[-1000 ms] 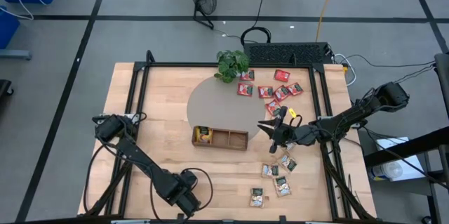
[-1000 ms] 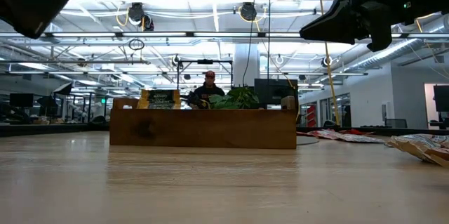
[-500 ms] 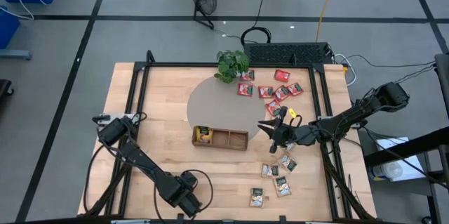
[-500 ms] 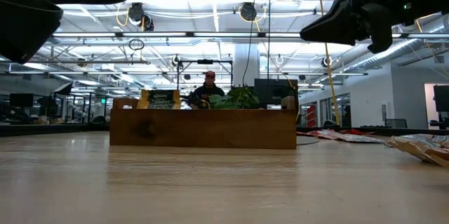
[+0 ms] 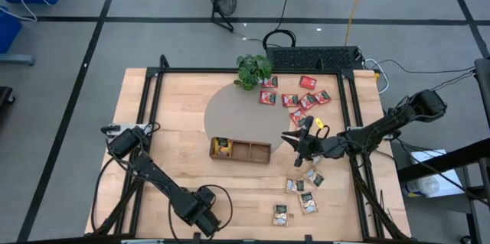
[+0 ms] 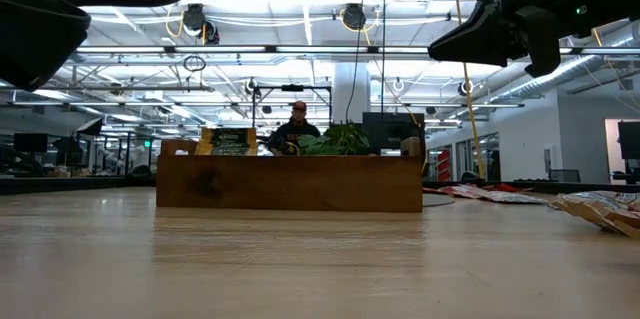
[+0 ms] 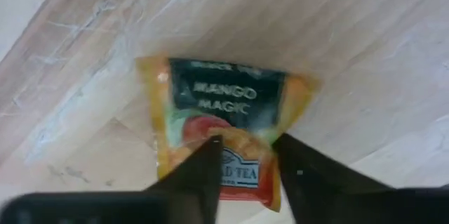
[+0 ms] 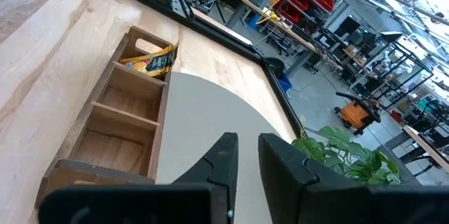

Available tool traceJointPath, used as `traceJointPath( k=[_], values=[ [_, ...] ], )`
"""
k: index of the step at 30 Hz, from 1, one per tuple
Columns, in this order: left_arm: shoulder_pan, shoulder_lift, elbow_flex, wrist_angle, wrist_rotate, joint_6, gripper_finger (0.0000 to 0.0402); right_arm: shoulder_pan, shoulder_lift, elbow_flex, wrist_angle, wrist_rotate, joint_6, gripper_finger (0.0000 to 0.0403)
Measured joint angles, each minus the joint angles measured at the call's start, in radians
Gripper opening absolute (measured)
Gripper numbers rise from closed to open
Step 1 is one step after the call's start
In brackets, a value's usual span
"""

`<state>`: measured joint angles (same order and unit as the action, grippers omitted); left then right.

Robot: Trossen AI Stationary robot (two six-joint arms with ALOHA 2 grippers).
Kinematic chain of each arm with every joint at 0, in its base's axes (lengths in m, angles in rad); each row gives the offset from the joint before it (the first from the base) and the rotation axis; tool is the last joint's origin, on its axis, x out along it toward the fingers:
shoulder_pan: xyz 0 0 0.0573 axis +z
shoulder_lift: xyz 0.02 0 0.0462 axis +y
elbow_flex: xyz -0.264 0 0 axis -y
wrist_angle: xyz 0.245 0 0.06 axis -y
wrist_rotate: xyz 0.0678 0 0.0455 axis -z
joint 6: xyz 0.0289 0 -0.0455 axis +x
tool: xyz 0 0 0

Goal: Pick & Place Tea
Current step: Put the orange tea bag into the left slot of the wooden organizer

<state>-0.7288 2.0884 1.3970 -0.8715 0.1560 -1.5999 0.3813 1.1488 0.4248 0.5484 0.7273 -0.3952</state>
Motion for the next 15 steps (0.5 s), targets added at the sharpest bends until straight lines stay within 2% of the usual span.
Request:
traceJointPath(
  k=[4, 5, 11, 13, 15],
  values=[
    [0.001, 0.000, -0.001, 0.001, 0.003, 0.006, 0.0026, 0.000, 0.000, 0.000, -0.001, 0.000, 0.009, 0.0045],
    [0.002, 0.000, -0.001, 0.001, 0.002, 0.008, 0.0015, 0.000, 0.000, 0.000, -0.001, 0.000, 0.009, 0.0045],
    [0.013, 0.004, 0.044, -0.040, -0.022, 0.051, 0.0005, 0.000, 0.000, 0.000, -0.001, 0.000, 0.009, 0.0045],
    [0.019, 0.012, 0.097, -0.116, -0.093, 0.090, 0.0004, 0.000, 0.000, 0.000, -0.001, 0.000, 0.009, 0.0045],
    [0.034, 0.016, 0.154, -0.200, -0.212, 0.123, 0.0003, 0.000, 0.000, 0.000, -0.001, 0.000, 0.016, 0.0045]
  ],
)
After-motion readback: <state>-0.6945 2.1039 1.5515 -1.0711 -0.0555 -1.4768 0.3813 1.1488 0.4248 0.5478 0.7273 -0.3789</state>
